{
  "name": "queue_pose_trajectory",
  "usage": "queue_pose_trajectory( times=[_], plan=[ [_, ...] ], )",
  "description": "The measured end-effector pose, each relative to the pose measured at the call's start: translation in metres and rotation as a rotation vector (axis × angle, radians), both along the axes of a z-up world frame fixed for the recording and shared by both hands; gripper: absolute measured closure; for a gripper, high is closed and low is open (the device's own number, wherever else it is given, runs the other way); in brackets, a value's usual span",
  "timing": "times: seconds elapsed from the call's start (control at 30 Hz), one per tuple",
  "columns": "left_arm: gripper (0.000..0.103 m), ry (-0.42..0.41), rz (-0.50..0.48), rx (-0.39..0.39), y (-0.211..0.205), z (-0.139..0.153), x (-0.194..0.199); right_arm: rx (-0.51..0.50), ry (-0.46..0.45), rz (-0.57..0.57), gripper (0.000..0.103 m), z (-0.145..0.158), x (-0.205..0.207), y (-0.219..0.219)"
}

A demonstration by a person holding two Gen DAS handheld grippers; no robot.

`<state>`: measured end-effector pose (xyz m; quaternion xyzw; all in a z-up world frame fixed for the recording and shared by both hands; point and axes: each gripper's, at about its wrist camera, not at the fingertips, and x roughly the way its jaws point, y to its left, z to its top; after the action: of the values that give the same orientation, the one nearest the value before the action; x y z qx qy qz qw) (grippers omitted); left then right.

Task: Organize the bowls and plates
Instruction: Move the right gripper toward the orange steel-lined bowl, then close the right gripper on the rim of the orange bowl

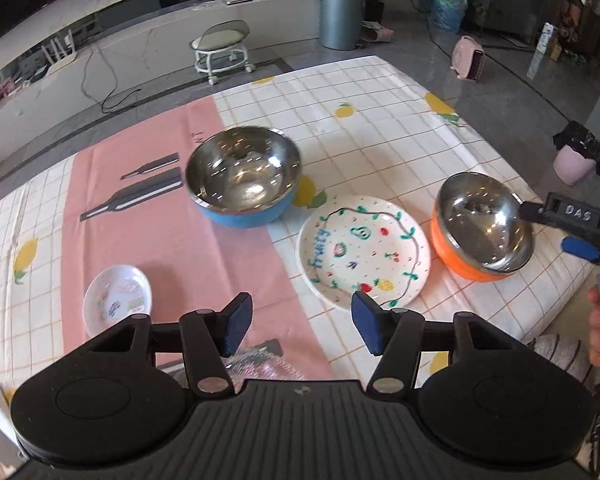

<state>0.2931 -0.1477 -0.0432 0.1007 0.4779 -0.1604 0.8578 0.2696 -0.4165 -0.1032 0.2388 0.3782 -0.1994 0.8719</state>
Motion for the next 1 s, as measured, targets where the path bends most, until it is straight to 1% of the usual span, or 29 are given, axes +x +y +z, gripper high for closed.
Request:
queue_pose_trajectory(
  times=[0.07, 0.13, 0.17, 0.27, 0.3, 0.37, 0.43, 0.47, 0.53, 0.57, 0.63, 0.67, 0.77, 0.8, 0.83, 0.9, 0.93, 0.97, 1.0],
  plan=[
    [0.027, -0.018, -0.035, -0.037, -0.018, 0.002, 0.005, 0.062, 0.024, -0.025, 0.013, -0.016, 0.004, -0.012],
    [0.026, -0.012, -0.059, -0.076, -0.037, 0.001, 0.012, 0.124, 0.049, -0.038, 0.017, -0.029, 0.007, -0.022],
    [0.026, 0.004, -0.074, -0.091, -0.046, -0.002, 0.016, 0.152, 0.062, -0.043, 0.018, -0.035, 0.007, -0.026],
    [0.026, 0.047, -0.124, -0.117, -0.074, -0.020, 0.028, 0.216, 0.067, -0.035, 0.018, -0.044, 0.007, -0.034],
    [0.026, 0.052, -0.146, -0.113, -0.082, -0.028, 0.031, 0.227, 0.067, -0.029, 0.018, -0.045, 0.007, -0.035],
    [0.026, 0.067, -0.169, -0.078, -0.096, -0.043, 0.037, 0.244, 0.069, -0.008, 0.019, -0.048, 0.008, -0.034],
    [0.026, 0.096, -0.172, -0.037, -0.107, -0.057, 0.043, 0.265, 0.075, 0.025, 0.023, -0.051, 0.011, -0.032],
    [0.025, 0.116, -0.170, -0.022, -0.109, -0.063, 0.044, 0.269, 0.076, 0.037, 0.025, -0.052, 0.012, -0.031],
    [0.024, 0.135, -0.170, -0.053, -0.108, -0.069, 0.046, 0.258, 0.080, 0.048, 0.025, -0.052, 0.013, -0.029],
    [0.024, 0.149, -0.166, -0.057, -0.108, -0.071, 0.047, 0.252, 0.083, 0.051, 0.026, -0.052, 0.014, -0.028],
    [0.024, 0.169, -0.154, -0.059, -0.109, -0.076, 0.051, 0.252, 0.089, 0.056, 0.031, -0.053, 0.014, -0.027],
    [0.024, 0.176, -0.146, -0.067, -0.108, -0.079, 0.053, 0.255, 0.093, 0.063, 0.037, -0.054, 0.015, -0.027],
    [0.026, 0.221, -0.101, -0.113, -0.103, -0.088, 0.060, 0.261, 0.106, 0.097, 0.048, -0.056, 0.018, -0.024],
    [0.026, 0.242, -0.086, -0.135, -0.101, -0.091, 0.062, 0.262, 0.108, 0.106, 0.050, -0.057, 0.019, -0.024],
    [0.027, 0.259, -0.078, -0.150, -0.099, -0.093, 0.064, 0.261, 0.112, 0.111, 0.051, -0.058, 0.020, -0.023],
    [0.030, 0.296, -0.064, -0.187, -0.096, -0.097, 0.069, 0.253, 0.118, 0.113, 0.052, -0.058, 0.022, -0.022],
    [0.035, 0.306, -0.059, -0.205, -0.094, -0.098, 0.071, 0.251, 0.121, 0.115, 0.053, -0.059, 0.023, -0.022],
    [0.041, 0.308, -0.054, -0.222, -0.093, -0.099, 0.072, 0.253, 0.126, 0.120, 0.057, -0.059, 0.024, -0.022],
    [0.043, 0.301, -0.050, -0.234, -0.091, -0.099, 0.073, 0.257, 0.130, 0.126, 0.061, -0.060, 0.025, -0.021]
  ],
)
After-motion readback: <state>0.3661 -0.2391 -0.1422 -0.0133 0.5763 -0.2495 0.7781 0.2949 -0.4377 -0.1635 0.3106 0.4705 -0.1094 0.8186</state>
